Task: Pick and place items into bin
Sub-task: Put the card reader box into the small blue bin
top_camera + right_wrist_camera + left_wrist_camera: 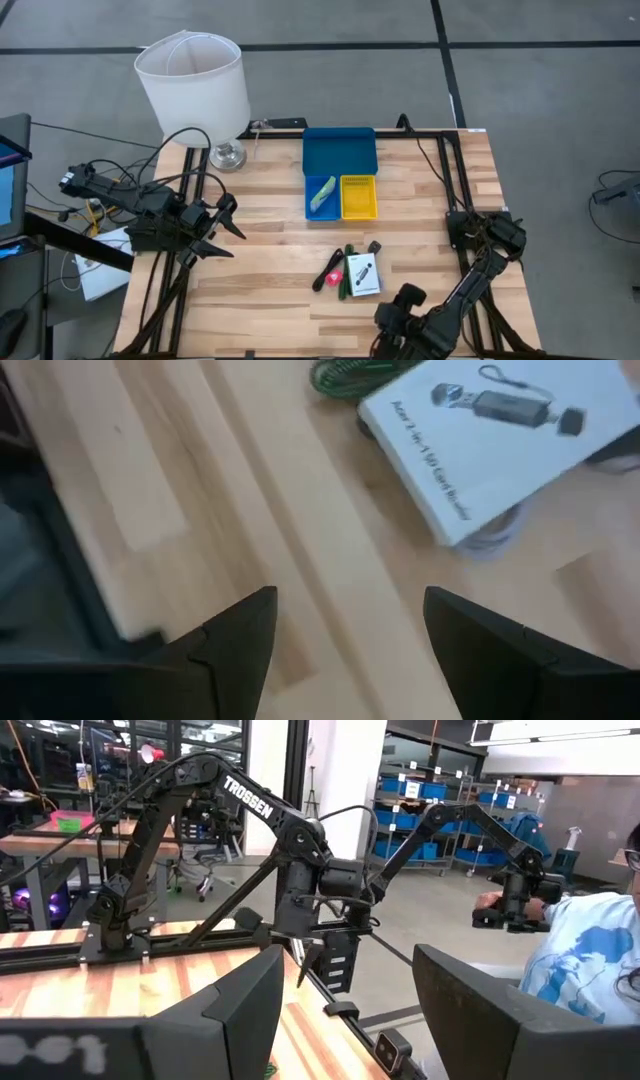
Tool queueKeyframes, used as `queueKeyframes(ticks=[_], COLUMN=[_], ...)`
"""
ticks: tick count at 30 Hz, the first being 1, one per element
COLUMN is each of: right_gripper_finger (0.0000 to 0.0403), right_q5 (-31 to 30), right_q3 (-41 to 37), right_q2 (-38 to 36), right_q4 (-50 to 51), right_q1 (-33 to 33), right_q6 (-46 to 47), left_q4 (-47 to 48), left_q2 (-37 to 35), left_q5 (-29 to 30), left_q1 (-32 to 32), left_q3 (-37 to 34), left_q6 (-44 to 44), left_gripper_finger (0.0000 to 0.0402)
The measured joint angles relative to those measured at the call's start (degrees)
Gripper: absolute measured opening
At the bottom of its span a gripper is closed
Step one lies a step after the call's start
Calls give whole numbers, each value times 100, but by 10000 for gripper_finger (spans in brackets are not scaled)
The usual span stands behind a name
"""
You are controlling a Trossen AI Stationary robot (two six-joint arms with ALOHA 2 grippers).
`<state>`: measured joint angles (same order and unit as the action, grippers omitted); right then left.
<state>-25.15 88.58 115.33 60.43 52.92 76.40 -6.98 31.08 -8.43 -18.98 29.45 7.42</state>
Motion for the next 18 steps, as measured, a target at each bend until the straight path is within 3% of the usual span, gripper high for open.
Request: queueKeyframes(ticks=[8,14,18], right_gripper_finger=[249,249,249], right_q5=[-285,-641,-727], right_q3=[6,-70,-82], right_q2=[14,19,22], right_q4=[-851,-807,-622], right_q1=[-9,-70,-24], right_q6=[795,1997,1973], left_q4=[13,97,230], left_q2=[-1,-1,1], left_q5=[0,0,0], left_q1=[0,0,0], left_q3=[0,2,2], left_q6=[44,44,44], left_gripper_finger=[212,212,212])
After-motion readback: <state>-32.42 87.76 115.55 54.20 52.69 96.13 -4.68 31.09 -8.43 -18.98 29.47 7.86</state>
